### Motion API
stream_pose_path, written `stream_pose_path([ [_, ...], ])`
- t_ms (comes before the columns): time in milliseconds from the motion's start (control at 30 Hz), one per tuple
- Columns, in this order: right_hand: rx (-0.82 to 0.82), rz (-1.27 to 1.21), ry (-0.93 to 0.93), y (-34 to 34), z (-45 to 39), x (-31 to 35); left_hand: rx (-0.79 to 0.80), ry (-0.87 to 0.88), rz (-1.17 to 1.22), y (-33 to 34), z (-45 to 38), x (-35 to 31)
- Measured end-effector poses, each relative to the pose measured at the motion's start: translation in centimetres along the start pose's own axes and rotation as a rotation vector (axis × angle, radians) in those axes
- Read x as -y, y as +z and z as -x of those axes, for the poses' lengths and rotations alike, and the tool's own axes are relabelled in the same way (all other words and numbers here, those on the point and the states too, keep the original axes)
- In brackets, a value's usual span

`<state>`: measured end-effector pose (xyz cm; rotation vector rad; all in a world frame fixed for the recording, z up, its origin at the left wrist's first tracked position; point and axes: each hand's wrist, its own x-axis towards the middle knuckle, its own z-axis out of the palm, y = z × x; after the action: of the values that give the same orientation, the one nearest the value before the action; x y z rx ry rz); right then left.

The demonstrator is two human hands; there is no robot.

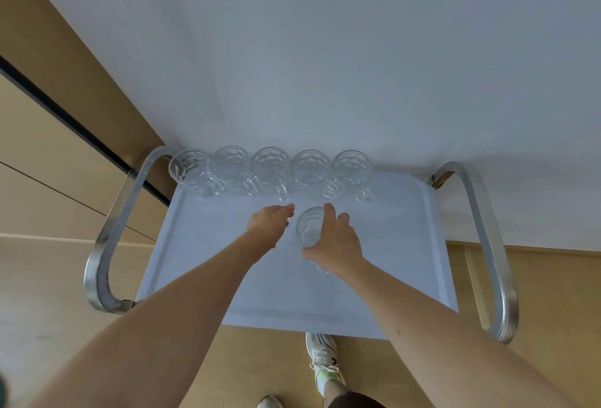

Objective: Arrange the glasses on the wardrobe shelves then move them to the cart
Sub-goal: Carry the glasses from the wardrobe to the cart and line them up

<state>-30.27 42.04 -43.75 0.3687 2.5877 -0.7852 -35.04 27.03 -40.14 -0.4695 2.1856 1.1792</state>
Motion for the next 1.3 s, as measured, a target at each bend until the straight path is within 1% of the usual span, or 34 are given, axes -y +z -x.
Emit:
stream_pose_path([
  [67,0.0,-0.038,0.018,-1.2,0.1,-1.4,-0.101,0.167,-0.18,0.3,-0.2,-0.5],
  [133,-0.002,-0.039,0.05,-3.0,0.2,-3.4,-0.163,0.33,-0.298,1.0,-0.5,-1.4],
  [267,-0.064,-0.03,0.132,-6.6,0.0,-7.6,-0.187,0.557,-0.419,3.8,-1.8,-4.0],
  [400,-0.142,-0.068,0.181,-9.9,-1.3,-10.7,-0.162,0.67,-0.526,5.7,-3.7,-6.4],
  [567,-0.203,-0.083,0.176,-13.1,-4.3,-12.0,-0.162,0.782,-0.675,6.7,-6.5,-8.1],
  [700,-0.191,-0.111,0.152,-14.3,-6.7,-11.7,-0.106,0.826,-0.832,7.9,-7.8,-8.4],
  [933,-0.148,-0.097,0.088,-14.9,-9.6,-10.9,-0.173,0.901,-1.031,8.3,-8.6,-8.4],
  [1000,-0.134,-0.083,0.085,-14.9,-9.9,-10.8,-0.187,0.91,-1.064,8.4,-8.5,-8.5],
  [1300,-0.093,-0.04,0.053,-14.9,-10.6,-10.6,-0.151,0.843,-1.129,8.9,-8.2,-8.8],
])
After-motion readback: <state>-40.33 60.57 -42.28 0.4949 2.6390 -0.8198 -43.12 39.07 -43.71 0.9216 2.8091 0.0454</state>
